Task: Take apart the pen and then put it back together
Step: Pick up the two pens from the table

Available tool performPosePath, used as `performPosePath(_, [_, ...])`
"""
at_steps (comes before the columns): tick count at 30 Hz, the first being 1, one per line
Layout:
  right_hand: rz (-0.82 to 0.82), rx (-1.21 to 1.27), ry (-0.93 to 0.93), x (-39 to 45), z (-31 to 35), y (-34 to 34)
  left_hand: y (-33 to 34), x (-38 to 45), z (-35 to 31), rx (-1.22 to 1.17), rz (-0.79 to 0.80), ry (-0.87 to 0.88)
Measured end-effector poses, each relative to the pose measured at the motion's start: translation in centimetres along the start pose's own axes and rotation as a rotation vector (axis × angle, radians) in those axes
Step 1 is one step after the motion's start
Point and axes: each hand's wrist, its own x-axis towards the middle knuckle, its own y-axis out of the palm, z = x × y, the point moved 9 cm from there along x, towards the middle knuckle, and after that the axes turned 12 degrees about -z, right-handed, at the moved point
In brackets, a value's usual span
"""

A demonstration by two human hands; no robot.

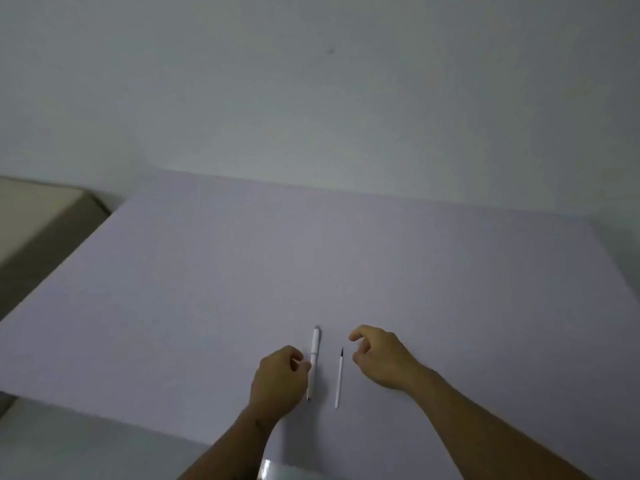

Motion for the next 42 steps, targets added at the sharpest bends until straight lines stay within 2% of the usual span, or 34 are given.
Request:
performPosePath(10, [-0.017, 0.054, 0.027, 2.2, -1.3, 1.2, 2.7, 0.6, -0.9, 0.128, -0.08, -0.037])
performPosePath(16, [-0.031, 0.139, 0.087, 3.0, -1.0, 2.0, 1.8, 0.6, 0.6, -0.096, -0.101, -0.201])
performPosePath(23, [-0.003, 0.541, 0.226, 3.6, 3.5, 3.0, -1.2, 1.5, -1.6, -0.283, -0.129, -0.095])
performPosePath(30, [-0.139, 0.612, 0.299, 3.2, 5.1, 3.5, -2.5, 2.3, -2.4, -0.289, -0.038, 0.0])
performPosePath(32, [-0.225, 0.621, 0.333, 3.4, 5.0, 3.3, -2.7, 2.3, -2.1, -0.255, -0.004, 0.026])
performPosePath(35, [-0.388, 0.778, 0.432, 4.5, 4.3, 1.1, -3.1, 1.9, -0.2, -0.18, 0.046, 0.032])
performPosePath(40, [-0.153, 0.549, 0.434, 4.1, 3.8, 0.2, -4.6, 1.6, 2.5, -0.279, -0.004, -0.058])
performPosePath(42, [-0.169, 0.428, 0.436, 3.4, 2.8, 1.9, -4.7, 2.1, 2.4, -0.315, 0.018, -0.069])
